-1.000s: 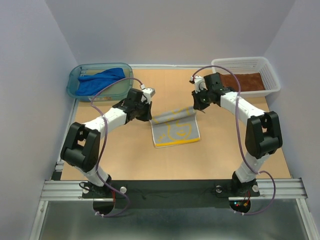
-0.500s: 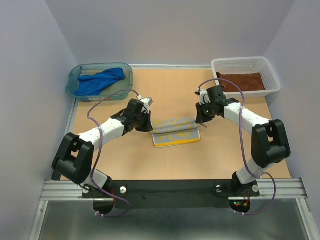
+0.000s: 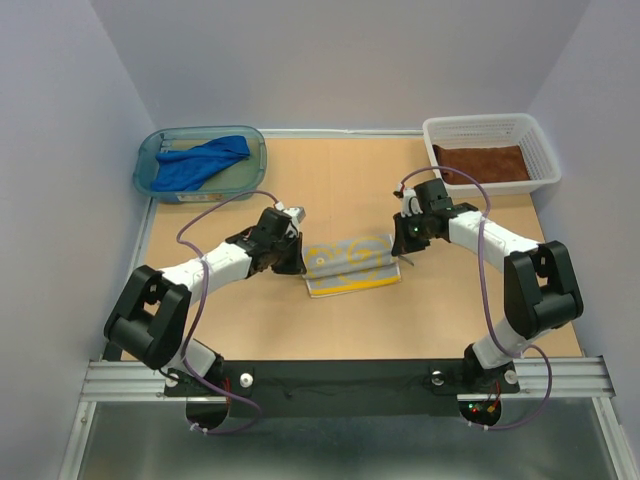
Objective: Fold and stack the towels
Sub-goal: Fold the towel
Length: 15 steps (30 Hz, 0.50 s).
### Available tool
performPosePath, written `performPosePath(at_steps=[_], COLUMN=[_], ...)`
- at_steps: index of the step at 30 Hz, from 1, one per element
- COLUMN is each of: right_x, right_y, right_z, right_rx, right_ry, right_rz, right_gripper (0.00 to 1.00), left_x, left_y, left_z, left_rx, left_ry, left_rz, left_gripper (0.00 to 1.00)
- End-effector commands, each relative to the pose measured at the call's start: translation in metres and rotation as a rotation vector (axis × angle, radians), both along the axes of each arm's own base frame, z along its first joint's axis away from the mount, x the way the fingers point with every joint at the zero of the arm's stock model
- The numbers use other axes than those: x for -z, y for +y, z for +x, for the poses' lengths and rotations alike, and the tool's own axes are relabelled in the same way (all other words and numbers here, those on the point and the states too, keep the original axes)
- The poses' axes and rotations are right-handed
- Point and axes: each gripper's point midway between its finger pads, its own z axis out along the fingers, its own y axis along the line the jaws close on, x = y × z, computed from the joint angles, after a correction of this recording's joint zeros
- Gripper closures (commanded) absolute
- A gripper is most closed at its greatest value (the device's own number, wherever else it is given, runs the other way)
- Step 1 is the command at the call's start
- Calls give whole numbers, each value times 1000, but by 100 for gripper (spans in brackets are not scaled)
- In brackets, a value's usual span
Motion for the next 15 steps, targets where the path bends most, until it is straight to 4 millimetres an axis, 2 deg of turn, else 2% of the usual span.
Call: performPosePath(at_steps=[1,9,15], right_x=[-7,-20,-22], right_y=[-2,-5,-6], right_z=[5,9,7], right_rx=[34,58,72], right_ry=[-28,-67,-70], right_rz=[0,-1,0], right_gripper=[99,100,100], left_x=[4,-13,-11], left_y=[1,-1,-4], left_z=[-12,-10,-20], left_rx=[-11,-26,-10], left_ry=[35,6,21], left_rz=[10,9,11], left_gripper=[100,100,100])
